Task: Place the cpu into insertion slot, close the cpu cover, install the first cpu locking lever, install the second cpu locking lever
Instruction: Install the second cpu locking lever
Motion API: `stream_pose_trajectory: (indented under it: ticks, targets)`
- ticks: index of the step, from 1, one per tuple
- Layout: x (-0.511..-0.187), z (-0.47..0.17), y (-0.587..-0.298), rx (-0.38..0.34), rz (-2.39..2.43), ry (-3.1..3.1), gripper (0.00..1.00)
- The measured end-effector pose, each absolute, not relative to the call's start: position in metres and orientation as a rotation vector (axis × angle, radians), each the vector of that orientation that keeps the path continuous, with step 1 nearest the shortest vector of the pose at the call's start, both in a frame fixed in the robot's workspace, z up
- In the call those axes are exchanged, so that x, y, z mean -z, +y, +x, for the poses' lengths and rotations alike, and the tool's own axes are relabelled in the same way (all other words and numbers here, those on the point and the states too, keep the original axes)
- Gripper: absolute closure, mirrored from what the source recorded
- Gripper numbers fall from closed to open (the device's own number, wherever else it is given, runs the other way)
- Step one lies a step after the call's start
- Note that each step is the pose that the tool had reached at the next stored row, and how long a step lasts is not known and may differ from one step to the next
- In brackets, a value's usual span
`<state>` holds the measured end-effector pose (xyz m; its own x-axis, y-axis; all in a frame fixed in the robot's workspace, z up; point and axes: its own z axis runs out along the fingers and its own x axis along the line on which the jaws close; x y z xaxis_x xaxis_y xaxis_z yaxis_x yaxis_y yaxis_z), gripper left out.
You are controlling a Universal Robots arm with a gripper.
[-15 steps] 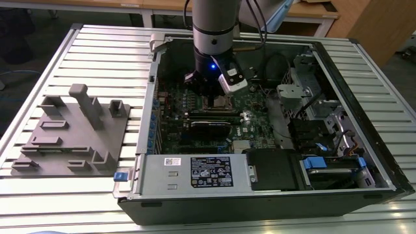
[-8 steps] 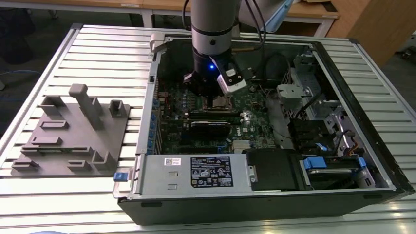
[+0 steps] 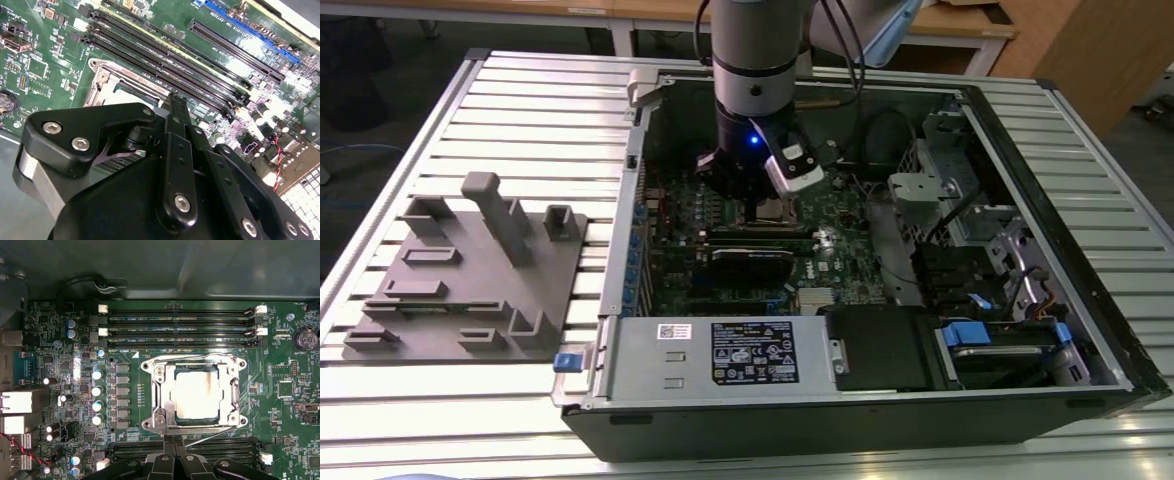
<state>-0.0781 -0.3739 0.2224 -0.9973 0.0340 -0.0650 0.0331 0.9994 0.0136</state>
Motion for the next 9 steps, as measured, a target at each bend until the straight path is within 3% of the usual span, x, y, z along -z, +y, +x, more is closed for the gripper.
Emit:
stream_pose_trajectory:
  ticks: [9]
  targets:
    - [-0.2216, -0.0810, -0.3739, -0.019, 0.052, 3.076, 0.90]
